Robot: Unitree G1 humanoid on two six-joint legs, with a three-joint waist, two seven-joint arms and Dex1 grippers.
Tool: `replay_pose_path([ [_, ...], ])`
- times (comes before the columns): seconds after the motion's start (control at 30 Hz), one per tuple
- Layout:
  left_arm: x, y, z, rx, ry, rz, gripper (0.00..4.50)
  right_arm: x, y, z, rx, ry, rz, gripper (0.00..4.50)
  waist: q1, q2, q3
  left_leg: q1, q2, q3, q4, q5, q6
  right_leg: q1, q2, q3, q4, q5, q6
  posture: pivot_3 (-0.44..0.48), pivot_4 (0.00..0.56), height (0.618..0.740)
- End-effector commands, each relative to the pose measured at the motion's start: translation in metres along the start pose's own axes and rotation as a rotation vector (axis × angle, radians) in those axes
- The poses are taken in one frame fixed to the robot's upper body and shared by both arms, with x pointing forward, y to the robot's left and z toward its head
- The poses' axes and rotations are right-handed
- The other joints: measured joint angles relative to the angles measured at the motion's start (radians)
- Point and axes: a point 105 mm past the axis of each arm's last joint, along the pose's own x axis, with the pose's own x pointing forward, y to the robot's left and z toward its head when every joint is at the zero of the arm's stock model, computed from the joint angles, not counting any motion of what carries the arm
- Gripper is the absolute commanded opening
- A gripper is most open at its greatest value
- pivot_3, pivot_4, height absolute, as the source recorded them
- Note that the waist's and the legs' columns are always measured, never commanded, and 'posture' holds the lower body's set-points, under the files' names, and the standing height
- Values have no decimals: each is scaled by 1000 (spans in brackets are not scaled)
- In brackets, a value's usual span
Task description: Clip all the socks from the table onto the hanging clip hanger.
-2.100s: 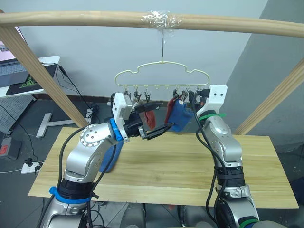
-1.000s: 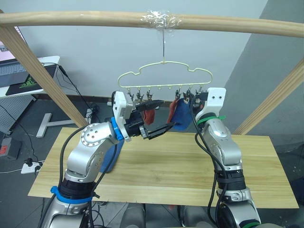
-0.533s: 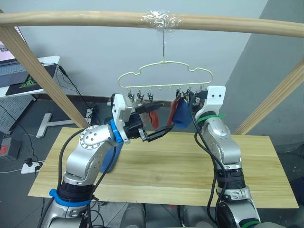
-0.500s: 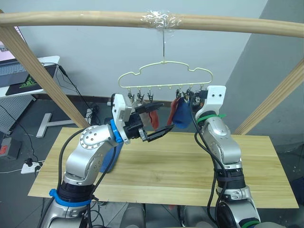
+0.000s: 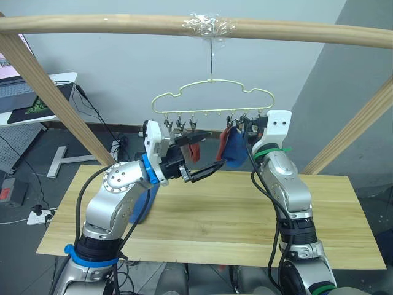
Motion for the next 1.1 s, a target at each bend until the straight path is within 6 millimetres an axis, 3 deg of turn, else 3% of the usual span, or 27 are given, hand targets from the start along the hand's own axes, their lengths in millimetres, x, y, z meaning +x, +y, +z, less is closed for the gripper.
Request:
replay_pose_path([
  [0.03,4,-2,21,34,-72,-7,4139,2,4,21,-6,-81,15,2234,0,0,0,0,0,0,0,0,0,0,0,0,0,0,0,144,162,740],
  [0.57,7,-2,25,33,-73,2,4139,4,1,20,-2,-80,-3,2234,0,0,0,0,0,0,0,0,0,0,0,0,0,0,0,146,160,740],
  [0.67,7,-3,25,30,-71,2,4139,4,0,19,0,-76,-3,1638,0,0,0,0,0,0,0,0,0,0,0,0,0,0,0,146,159,740],
  [0.77,7,-5,24,28,-68,-2,4139,4,-2,19,-3,-73,-6,636,0,0,0,0,0,0,0,0,0,0,0,0,0,0,0,146,159,740],
  [0.87,6,-4,21,23,-59,9,4139,3,-8,20,-19,-77,-11,27,0,0,0,0,0,0,0,0,0,0,0,0,0,0,0,144,159,740],
  [1.0,3,1,10,0,-21,66,4139,2,-19,24,-41,-84,-17,27,0,0,0,0,0,0,0,0,0,0,0,0,0,0,0,144,159,740],
  [1.1,-3,7,-10,-24,48,151,4139,2,-24,28,-34,-62,18,27,0,0,0,0,0,0,0,0,0,0,0,0,0,0,0,144,159,740],
])
